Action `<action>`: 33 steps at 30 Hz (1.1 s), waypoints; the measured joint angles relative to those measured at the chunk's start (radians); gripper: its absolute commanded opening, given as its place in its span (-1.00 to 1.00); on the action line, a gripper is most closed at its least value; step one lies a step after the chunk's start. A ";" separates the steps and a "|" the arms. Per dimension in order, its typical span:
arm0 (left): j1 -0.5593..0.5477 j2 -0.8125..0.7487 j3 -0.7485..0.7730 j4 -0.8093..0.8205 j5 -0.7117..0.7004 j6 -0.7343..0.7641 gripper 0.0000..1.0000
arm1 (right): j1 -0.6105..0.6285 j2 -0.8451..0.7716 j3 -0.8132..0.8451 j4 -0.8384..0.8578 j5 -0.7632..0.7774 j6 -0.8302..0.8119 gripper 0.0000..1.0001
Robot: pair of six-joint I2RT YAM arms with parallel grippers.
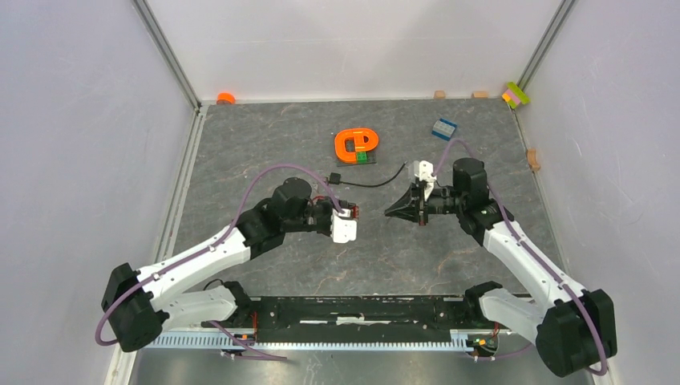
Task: Unlock with the key
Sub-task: Pick up the lock from the center of the board.
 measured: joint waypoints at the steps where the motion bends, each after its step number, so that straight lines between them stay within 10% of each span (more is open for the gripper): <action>1: 0.000 -0.006 -0.001 -0.006 -0.018 0.008 -0.96 | 0.017 0.011 0.017 0.000 -0.001 0.004 -0.99; 19: 0.058 0.090 0.453 -0.461 -0.470 -0.040 -0.95 | 0.058 0.131 0.139 -0.015 0.079 -0.019 -0.99; 33: 0.032 -0.162 0.030 -0.135 -0.457 0.108 -0.96 | 0.118 0.087 0.133 0.142 0.120 0.175 -1.00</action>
